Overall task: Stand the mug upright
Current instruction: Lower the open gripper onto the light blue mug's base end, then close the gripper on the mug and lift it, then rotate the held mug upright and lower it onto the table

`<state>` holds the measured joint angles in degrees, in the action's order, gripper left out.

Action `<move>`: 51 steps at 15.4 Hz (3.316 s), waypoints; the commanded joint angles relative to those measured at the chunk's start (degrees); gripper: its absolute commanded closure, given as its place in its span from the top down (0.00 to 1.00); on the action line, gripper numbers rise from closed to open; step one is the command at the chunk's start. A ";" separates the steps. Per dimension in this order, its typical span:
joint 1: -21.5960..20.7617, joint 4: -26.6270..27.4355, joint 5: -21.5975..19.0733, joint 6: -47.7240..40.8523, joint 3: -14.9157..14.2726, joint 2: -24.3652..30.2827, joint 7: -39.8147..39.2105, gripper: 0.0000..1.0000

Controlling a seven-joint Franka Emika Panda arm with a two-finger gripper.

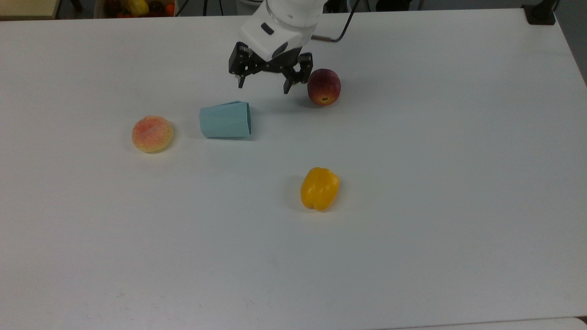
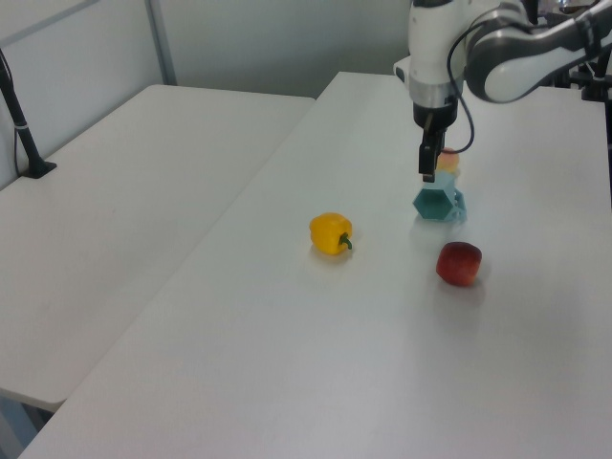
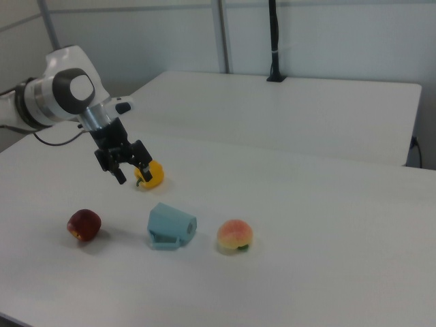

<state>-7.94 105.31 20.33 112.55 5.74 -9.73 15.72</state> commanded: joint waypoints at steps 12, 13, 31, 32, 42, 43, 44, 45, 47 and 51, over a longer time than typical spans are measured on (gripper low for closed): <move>-0.59 7.28 25.46 1.44 -0.11 -6.80 17.33 1.00; -0.32 7.19 26.16 1.53 -0.11 -6.80 17.33 1.00; 1.96 7.37 31.00 1.36 -0.46 -9.44 16.80 0.00; 1.96 7.28 30.83 1.36 -0.38 -9.26 16.80 0.00; 3.55 2.45 10.81 -1.45 -0.46 -3.72 2.59 0.00; 3.72 1.49 8.00 -2.06 -0.64 -3.37 0.13 0.00; 3.98 0.35 5.02 -2.42 -0.64 -3.28 -2.85 0.00; 4.33 -0.19 1.94 -2.68 -0.64 -3.28 -6.63 0.00; 5.56 -1.85 -4.21 -2.77 -0.73 -3.37 -14.10 0.00; 7.59 -8.35 -16.42 -3.12 -4.23 -4.86 -20.63 0.00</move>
<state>-1.39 101.97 12.68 111.18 4.54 -13.68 0.94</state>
